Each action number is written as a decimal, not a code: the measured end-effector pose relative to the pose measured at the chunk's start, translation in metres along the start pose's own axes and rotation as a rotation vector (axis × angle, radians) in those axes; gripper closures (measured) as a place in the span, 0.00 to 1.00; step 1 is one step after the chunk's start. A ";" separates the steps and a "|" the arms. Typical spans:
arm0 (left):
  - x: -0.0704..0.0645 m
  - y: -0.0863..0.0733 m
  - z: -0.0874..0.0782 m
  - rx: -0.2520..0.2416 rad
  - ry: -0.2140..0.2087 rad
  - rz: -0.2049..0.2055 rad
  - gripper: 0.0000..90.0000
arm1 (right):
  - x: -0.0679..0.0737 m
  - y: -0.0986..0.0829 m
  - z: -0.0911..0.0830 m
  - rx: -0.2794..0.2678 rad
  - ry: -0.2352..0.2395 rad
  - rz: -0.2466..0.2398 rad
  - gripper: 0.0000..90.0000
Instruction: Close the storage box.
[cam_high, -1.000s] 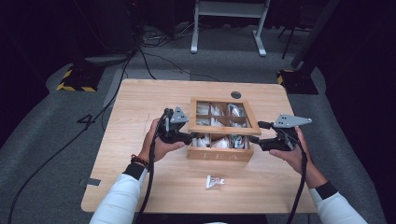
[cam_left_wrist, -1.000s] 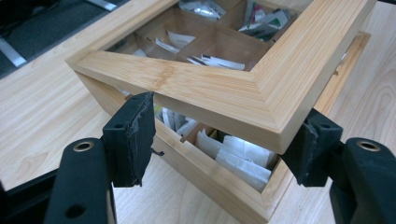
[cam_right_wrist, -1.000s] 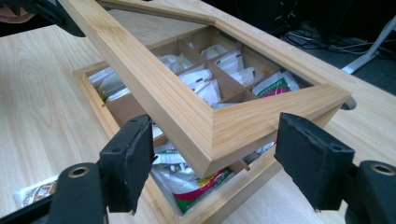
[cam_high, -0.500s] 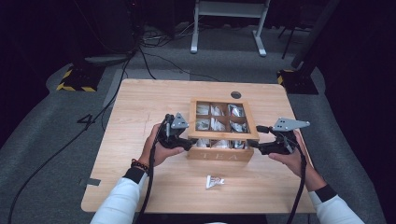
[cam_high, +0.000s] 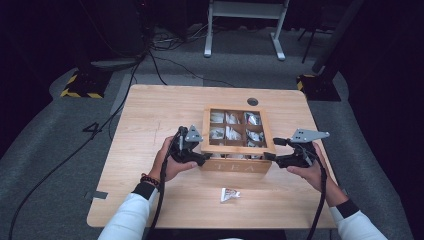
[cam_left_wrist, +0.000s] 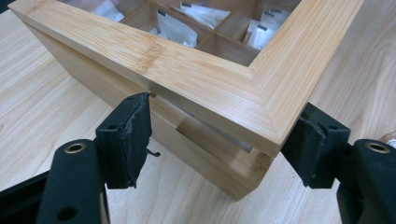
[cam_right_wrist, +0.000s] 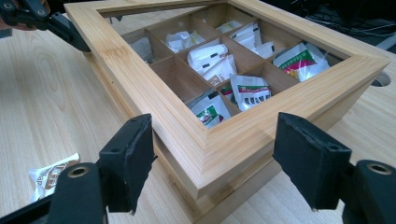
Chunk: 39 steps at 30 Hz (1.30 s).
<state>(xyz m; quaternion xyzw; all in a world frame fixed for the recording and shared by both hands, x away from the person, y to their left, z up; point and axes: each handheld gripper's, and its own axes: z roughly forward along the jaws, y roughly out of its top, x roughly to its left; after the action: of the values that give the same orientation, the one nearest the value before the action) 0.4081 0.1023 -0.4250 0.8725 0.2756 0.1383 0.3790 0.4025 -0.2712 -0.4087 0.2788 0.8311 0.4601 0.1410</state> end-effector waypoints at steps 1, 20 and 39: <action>0.000 0.000 0.000 0.001 -0.005 0.000 0.33 | 0.000 0.000 0.001 0.001 0.002 0.003 0.32; -0.004 -0.009 0.007 0.053 -0.034 0.024 0.28 | 0.002 -0.010 0.011 0.027 0.004 0.000 0.40; -0.005 -0.017 0.002 0.026 -0.014 0.013 0.26 | 0.003 -0.010 0.011 0.036 -0.028 -0.030 0.38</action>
<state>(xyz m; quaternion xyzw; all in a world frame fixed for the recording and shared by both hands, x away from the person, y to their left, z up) 0.3985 0.1077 -0.4391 0.8801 0.2691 0.1312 0.3685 0.4019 -0.2659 -0.4233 0.2752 0.8413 0.4390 0.1542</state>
